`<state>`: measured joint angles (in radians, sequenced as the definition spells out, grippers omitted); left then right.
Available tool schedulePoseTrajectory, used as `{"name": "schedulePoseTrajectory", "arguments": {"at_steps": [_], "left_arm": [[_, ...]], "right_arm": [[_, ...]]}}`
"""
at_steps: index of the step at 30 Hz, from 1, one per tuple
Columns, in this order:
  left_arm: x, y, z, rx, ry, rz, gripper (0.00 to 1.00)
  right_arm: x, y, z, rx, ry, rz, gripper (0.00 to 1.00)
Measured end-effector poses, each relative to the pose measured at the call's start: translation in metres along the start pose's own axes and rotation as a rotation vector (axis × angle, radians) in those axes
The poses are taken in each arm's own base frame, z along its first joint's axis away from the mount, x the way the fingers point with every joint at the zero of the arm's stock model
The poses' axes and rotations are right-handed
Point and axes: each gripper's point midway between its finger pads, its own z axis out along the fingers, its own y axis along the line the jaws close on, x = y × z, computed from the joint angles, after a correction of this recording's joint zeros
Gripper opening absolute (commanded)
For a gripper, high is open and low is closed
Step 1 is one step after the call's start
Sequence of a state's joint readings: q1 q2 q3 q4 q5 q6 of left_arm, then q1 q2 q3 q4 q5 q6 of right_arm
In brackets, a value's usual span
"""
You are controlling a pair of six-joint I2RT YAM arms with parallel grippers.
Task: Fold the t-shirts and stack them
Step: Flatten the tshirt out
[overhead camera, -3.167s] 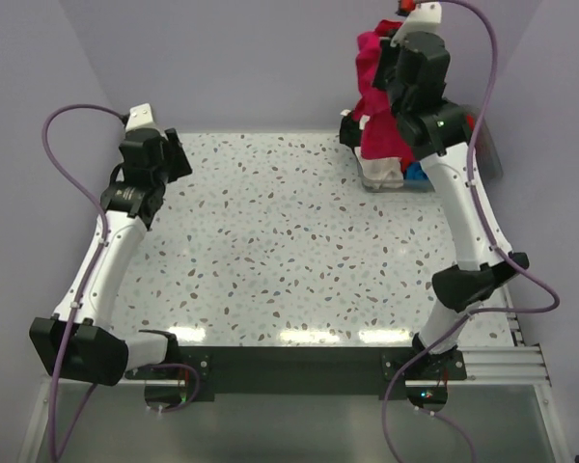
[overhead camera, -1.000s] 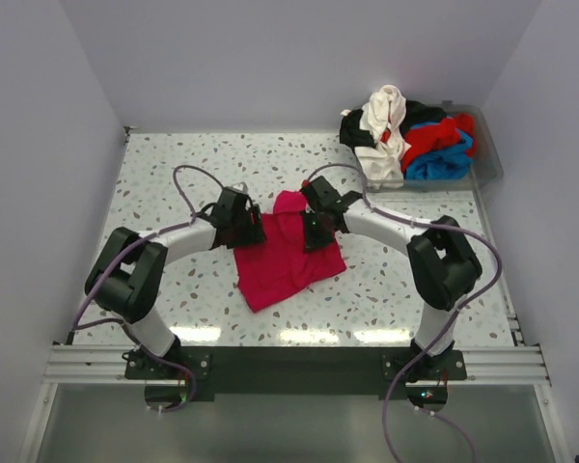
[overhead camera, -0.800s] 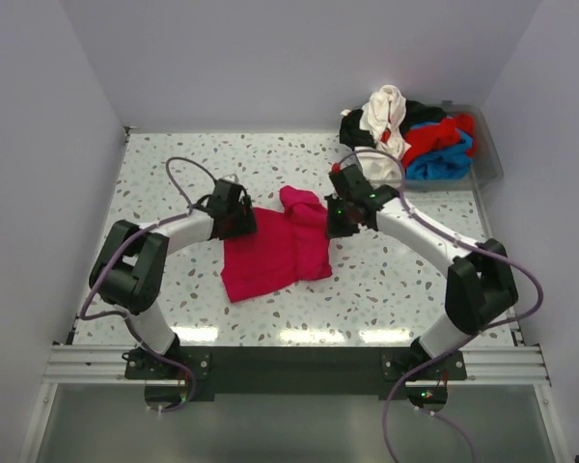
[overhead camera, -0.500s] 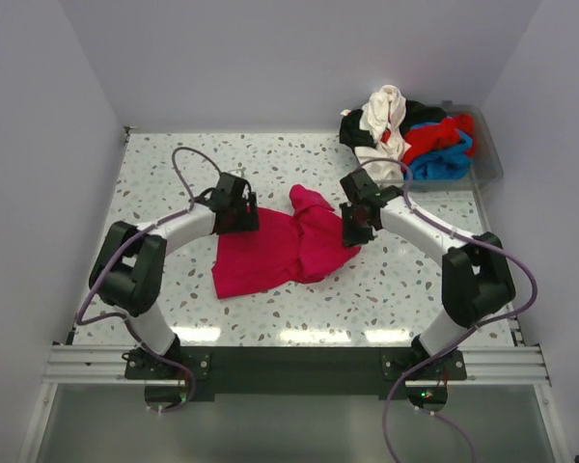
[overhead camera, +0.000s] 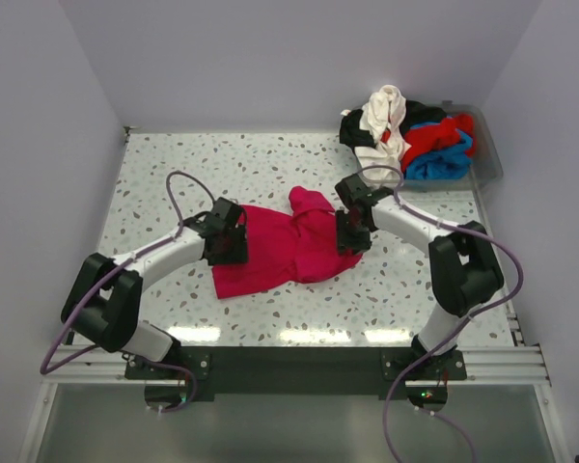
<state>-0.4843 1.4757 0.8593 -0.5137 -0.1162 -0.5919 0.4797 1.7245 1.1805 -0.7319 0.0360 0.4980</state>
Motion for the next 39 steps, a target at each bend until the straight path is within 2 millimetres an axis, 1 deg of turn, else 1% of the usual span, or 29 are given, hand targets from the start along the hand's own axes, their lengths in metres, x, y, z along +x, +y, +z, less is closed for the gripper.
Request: {"name": "schedulePoseTrajectory", "arguments": {"at_steps": [2,7,13,15,16,18,19,21,22,23,29,32,33,39], "left_arm": [[0.005,0.001,0.001,-0.003,0.017,0.002,0.56],[0.016,0.001,0.005,0.008,0.053,0.004,0.55],[0.026,-0.001,0.009,0.024,0.094,0.008,0.53],[0.029,-0.001,0.011,0.025,0.106,0.010,0.49],[0.029,-0.002,0.012,0.027,0.106,0.011,0.45],[0.029,-0.002,0.012,0.030,0.108,0.012,0.39],[0.029,-0.003,0.012,0.031,0.110,0.012,0.32],[0.030,-0.003,0.012,0.035,0.111,0.013,0.24],[0.030,-0.004,0.011,0.037,0.113,0.012,0.18],[0.030,-0.004,0.011,0.038,0.113,0.011,0.16],[0.030,-0.005,0.011,0.040,0.115,0.013,0.15],[0.029,-0.005,0.010,0.039,0.115,0.013,0.23],[0.029,-0.005,0.010,0.039,0.116,0.012,0.24],[0.025,-0.007,0.007,0.038,0.111,0.011,0.23]], "right_arm": [[-0.002,0.001,0.001,0.001,0.003,-0.001,0.44],[-0.007,0.005,0.001,-0.006,-0.003,0.000,0.44],[-0.005,0.005,0.004,-0.006,0.008,0.001,0.45],[-0.005,0.005,0.005,-0.004,0.012,0.001,0.45],[-0.005,0.004,0.005,-0.004,0.012,0.002,0.45],[-0.005,0.005,0.005,-0.003,0.011,0.003,0.45],[-0.005,0.005,0.005,-0.004,0.011,0.003,0.45],[-0.005,0.004,0.005,-0.003,0.011,0.004,0.45],[-0.005,0.004,0.005,-0.003,0.011,0.005,0.45],[-0.005,0.004,0.005,-0.002,0.011,0.006,0.45],[-0.005,0.003,0.005,0.004,0.009,0.007,0.45],[-0.005,0.003,0.005,0.005,0.009,0.009,0.45],[-0.006,0.003,0.005,0.005,0.008,0.009,0.45],[-0.006,0.002,0.005,0.005,0.009,0.010,0.45]]}}
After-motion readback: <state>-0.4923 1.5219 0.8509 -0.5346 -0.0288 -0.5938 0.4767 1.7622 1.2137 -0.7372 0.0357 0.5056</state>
